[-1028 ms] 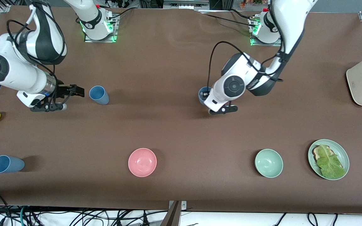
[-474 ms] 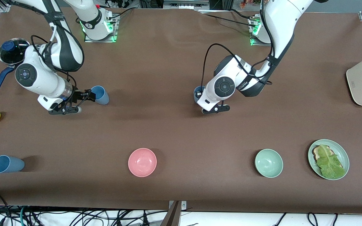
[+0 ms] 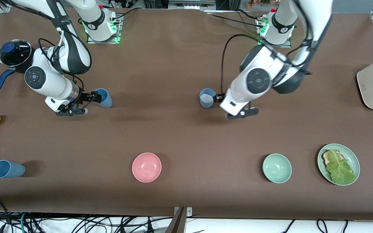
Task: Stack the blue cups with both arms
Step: 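Release the cup mid-table with the left gripper while the right gripper grasps another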
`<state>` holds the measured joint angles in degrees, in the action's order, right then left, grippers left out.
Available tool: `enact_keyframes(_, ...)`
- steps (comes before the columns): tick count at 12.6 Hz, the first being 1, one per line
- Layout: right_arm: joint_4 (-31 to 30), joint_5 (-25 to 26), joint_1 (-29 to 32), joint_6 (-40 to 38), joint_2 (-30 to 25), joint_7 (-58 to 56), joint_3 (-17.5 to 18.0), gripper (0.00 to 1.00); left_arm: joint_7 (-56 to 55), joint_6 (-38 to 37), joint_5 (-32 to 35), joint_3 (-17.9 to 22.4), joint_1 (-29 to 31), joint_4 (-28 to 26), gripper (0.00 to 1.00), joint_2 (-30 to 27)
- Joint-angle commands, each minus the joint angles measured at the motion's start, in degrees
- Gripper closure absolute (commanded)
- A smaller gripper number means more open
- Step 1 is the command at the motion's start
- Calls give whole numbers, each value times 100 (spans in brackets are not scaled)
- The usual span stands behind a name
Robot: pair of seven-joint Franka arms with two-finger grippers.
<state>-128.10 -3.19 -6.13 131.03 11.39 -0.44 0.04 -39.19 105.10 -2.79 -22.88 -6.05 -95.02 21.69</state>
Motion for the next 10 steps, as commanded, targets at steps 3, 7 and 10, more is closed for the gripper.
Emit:
enact_keyframes(3,-233,73,6,186,-111,26,23,45,2139,-648,-81,-6,1244,1,0,-963)
enact_keyframes(7,-260,64,6,186,-111,26,23,58,2706,-1105,-11,-15,1747,140,0,-1272)
enact_keyframes(10,-259,64,6,151,-119,26,23,40,2723,-1202,270,-24,1634,282,0,-1272)
